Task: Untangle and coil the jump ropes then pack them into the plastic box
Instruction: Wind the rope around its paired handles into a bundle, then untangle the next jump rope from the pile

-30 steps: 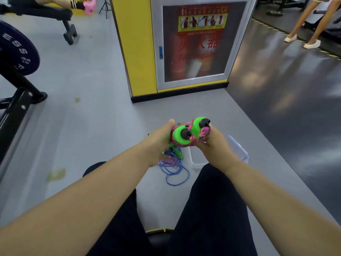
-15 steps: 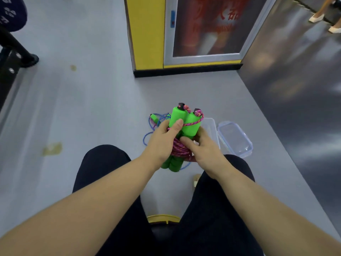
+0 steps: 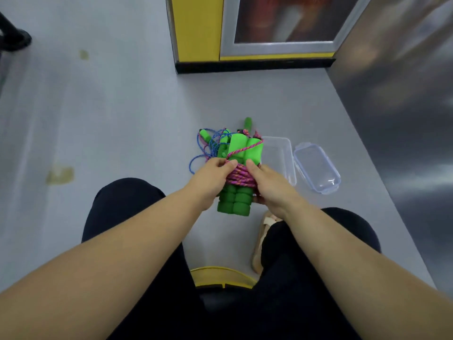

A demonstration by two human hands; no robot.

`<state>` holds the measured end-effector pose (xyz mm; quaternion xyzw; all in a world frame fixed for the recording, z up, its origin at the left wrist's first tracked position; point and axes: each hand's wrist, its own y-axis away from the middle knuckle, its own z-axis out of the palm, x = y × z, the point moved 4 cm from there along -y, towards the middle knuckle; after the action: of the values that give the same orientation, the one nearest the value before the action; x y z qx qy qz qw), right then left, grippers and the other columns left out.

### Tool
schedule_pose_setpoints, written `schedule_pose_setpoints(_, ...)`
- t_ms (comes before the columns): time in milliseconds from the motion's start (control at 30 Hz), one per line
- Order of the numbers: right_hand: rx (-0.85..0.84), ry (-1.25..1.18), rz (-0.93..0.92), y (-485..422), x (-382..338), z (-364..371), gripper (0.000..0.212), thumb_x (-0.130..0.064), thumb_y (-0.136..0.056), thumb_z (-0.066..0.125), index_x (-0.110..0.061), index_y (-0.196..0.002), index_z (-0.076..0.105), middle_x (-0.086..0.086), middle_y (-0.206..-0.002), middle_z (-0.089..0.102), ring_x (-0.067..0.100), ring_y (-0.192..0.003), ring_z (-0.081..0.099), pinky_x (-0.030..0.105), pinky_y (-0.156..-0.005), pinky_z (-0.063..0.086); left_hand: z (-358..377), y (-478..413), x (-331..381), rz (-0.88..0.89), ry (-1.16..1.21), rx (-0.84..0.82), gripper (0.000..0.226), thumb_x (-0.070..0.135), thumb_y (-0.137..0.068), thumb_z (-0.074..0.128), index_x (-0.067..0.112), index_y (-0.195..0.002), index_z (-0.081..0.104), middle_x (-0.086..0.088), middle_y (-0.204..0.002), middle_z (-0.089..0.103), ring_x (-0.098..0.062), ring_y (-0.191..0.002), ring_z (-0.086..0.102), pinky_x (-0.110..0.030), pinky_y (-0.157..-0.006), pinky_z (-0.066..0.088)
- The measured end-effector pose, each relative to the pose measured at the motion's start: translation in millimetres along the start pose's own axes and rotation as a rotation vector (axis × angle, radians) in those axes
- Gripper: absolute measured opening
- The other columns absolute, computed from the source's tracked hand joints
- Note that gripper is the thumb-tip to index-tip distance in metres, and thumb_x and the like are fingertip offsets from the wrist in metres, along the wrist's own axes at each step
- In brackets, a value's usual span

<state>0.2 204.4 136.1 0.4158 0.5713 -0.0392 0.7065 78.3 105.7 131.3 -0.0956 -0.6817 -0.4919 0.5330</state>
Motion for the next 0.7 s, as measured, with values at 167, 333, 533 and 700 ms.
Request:
schedule_pose_setpoints(167, -0.005, -0.113, 0.119, -59, 49, 14, 0.023, -0.015, -0.098, 0.045, -0.004, -0.114, 0.058, 0.009, -0.093, 0.067, 0.019, -0.079, 0.065, 0.028, -0.068, 0.057, -1, -61, -54, -0.219, 0.055, 0.121, 0.020, 0.021, -0.095, 0.052, 0.007, -0.087, 0.064, -0.020, -0.101, 0.065, -0.031, -0.094, 0.063, -0.052, -0.090, 0.051)
schedule_pose_setpoints(333, -0.047, -0.162, 0.314, -136, 99, 13, 0.020, -0.015, -0.097, 0.045, -0.006, -0.111, 0.058, 0.008, -0.091, 0.067, 0.018, -0.076, 0.065, 0.032, -0.069, 0.056, -8, -126, -91, -0.466, 0.036, 0.067, 0.016, 0.029, -0.094, 0.053, 0.016, -0.089, 0.059, -0.008, -0.094, 0.066, -0.024, -0.086, 0.063, -0.040, -0.082, 0.053)
schedule_pose_setpoints(533, -0.091, 0.049, 0.499, -238, 166, 40, 0.016, -0.014, -0.094, 0.051, -0.012, -0.110, 0.054, 0.001, -0.076, 0.057, 0.009, -0.060, 0.050, 0.020, -0.052, 0.037, -72, -210, -150, -0.608, -0.118, 0.079, 0.011, 0.022, -0.097, 0.048, 0.019, -0.104, 0.056, -0.001, -0.083, 0.059, -0.015, -0.072, 0.055, -0.030, -0.068, 0.046)
schedule_pose_setpoints(700, -0.202, 0.202, 0.449, -290, 209, 99, 0.024, 0.007, -0.089, 0.044, 0.004, -0.108, 0.058, 0.011, -0.078, 0.056, 0.016, -0.061, 0.050, 0.022, -0.049, 0.037, -132, -250, -217, -0.607, -0.223, 0.310, 0.025, 0.018, -0.093, 0.053, 0.003, -0.113, 0.060, -0.019, -0.114, 0.064, -0.032, -0.102, 0.062, -0.043, -0.092, 0.049)
